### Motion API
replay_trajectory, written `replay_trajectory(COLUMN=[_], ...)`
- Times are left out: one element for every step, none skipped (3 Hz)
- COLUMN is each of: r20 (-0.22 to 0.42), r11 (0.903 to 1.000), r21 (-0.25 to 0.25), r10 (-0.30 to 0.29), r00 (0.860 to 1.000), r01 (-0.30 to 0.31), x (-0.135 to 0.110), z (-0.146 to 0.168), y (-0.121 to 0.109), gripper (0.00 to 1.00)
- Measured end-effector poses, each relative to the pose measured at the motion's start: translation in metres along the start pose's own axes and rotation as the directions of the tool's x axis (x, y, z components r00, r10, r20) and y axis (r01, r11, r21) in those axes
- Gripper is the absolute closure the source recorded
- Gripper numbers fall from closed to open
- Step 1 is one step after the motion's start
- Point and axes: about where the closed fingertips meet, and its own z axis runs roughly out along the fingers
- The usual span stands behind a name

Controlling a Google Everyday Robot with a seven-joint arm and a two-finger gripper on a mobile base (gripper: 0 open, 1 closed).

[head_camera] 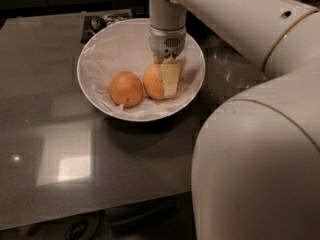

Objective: Pick orange from white bowl

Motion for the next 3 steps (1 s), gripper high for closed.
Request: replay_trajectory(r20=[0.000,-0.004,-0.016], r11=[1.0000,0.9973,0.9904], r21=[0.000,0.073,0.137], r10=[0.000,0.001,-0.010], r00=[1.000,1.000,1.000], r01=[0.000,0.000,0.012], x=[0.000,-0.006,-0.016], z=[0.000,-0.015,-0.037], y=[0.000,0.005,0.020], gripper=[0.88,1.00,1.00])
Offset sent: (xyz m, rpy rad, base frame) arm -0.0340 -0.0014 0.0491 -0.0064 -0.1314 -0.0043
